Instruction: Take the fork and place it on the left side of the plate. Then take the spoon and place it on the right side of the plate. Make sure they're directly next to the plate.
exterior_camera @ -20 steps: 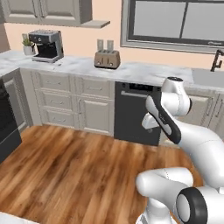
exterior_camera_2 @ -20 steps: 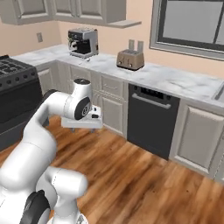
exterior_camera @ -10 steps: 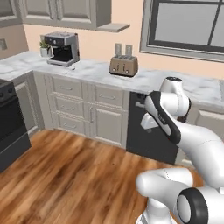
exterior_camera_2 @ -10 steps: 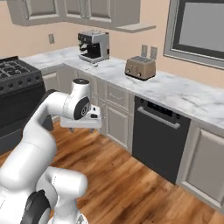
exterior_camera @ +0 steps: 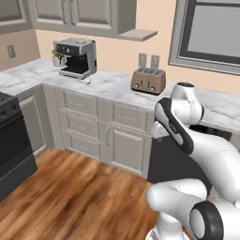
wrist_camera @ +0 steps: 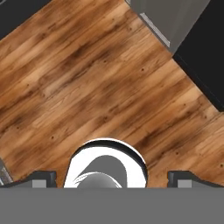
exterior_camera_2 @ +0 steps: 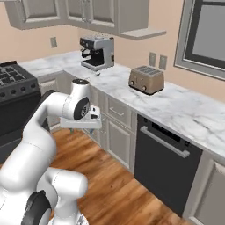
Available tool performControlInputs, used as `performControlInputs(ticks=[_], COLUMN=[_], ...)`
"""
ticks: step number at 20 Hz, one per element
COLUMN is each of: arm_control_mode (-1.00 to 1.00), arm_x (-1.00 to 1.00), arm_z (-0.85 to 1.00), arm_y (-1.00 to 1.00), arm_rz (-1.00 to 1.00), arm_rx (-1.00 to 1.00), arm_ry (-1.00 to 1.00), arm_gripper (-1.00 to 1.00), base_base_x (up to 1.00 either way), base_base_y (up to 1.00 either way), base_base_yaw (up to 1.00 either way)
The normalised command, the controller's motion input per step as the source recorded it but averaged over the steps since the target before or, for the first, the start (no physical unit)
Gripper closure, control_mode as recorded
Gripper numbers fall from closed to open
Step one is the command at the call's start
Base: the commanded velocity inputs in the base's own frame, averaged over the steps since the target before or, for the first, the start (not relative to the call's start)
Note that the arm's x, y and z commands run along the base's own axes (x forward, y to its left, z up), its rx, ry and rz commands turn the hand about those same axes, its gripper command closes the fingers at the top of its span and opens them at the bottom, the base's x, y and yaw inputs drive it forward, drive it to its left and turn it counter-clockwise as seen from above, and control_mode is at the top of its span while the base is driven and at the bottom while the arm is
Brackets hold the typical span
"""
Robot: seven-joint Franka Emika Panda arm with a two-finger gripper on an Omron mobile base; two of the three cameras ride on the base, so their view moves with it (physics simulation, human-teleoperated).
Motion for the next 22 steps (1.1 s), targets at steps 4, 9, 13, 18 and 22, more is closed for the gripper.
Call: performControlInputs(ticks=[4, 9, 13, 18, 22], arm_control_mode=[1.00, 1.00, 1.00, 1.00, 1.00], arm_x=[0.00, 0.00, 0.00, 0.00, 0.00], arm_z=[0.00, 0.00, 0.00, 0.00, 0.00], arm_y=[0.00, 0.00, 0.00, 0.00, 0.00], arm_rz=[0.00, 0.00, 0.00, 0.00, 0.00], arm_rx=[0.00, 0.00, 0.00, 0.00, 0.00], arm_ry=[0.00, 0.00, 0.00, 0.00, 0.00], arm_gripper=[-1.00, -1.00, -1.00, -1.00, -1.00], base_base_x=[0.92, 0.89, 0.79, 0.74, 0.69], base_base_y=[0.20, 0.32, 0.33, 0.36, 0.39], base_base_yaw=[0.20, -0.09, -0.27, -0.32, -0.32])
